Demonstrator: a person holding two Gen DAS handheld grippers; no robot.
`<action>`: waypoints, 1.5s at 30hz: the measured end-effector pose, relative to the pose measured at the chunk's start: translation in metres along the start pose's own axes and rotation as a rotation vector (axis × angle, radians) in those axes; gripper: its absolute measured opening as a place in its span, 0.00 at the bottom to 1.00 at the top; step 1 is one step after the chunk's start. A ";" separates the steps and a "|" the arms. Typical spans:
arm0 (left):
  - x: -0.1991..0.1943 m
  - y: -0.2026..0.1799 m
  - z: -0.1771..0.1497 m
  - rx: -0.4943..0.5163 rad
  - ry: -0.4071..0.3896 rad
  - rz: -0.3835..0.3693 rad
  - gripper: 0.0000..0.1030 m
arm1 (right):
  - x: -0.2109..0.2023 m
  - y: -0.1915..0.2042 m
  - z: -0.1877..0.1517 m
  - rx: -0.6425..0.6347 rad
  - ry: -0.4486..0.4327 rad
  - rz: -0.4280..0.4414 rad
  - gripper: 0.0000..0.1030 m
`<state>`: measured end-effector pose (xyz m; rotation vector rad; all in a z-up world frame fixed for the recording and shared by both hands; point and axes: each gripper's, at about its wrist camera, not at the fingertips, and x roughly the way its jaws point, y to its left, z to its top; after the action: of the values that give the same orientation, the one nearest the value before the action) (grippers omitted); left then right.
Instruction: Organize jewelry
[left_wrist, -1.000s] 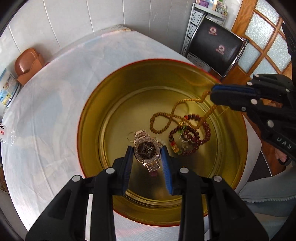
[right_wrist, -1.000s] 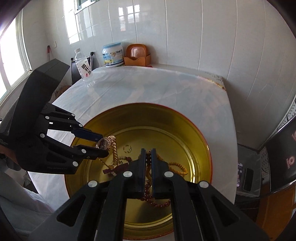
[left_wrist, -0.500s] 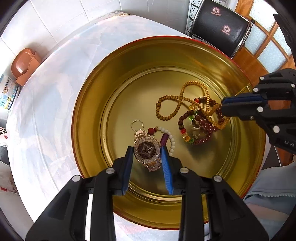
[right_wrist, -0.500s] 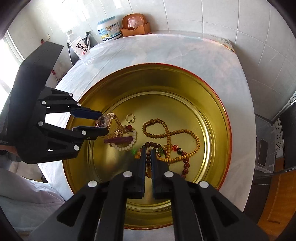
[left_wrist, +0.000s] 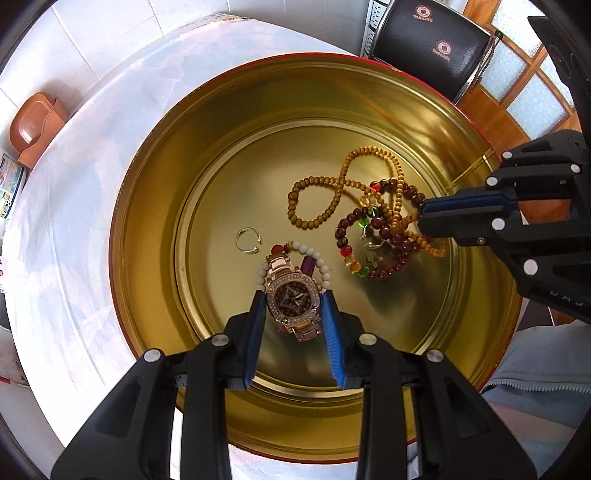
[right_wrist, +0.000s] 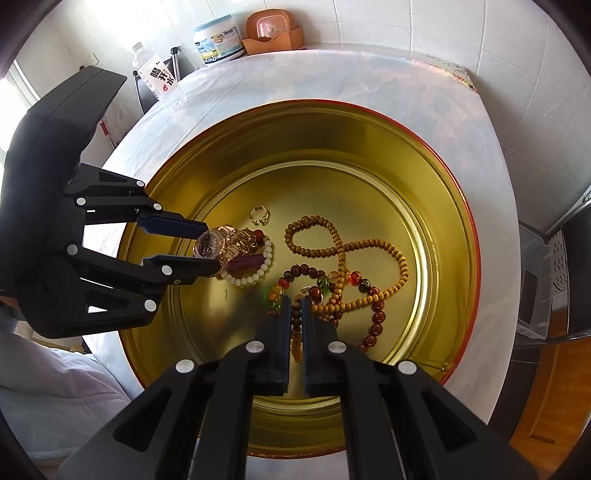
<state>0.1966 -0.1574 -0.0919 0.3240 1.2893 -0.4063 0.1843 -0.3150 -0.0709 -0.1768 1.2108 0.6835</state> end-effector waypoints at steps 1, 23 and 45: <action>0.000 0.000 0.000 -0.001 0.001 -0.001 0.31 | 0.000 0.000 0.000 -0.001 0.000 0.001 0.06; -0.035 0.015 0.011 -0.011 -0.084 0.145 0.69 | -0.025 0.010 -0.001 -0.080 -0.083 -0.077 0.88; -0.035 0.009 0.008 0.010 -0.084 0.130 0.69 | -0.027 0.011 -0.002 -0.062 -0.070 -0.081 0.89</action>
<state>0.1997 -0.1490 -0.0557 0.3929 1.1773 -0.3135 0.1718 -0.3180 -0.0446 -0.2500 1.1110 0.6519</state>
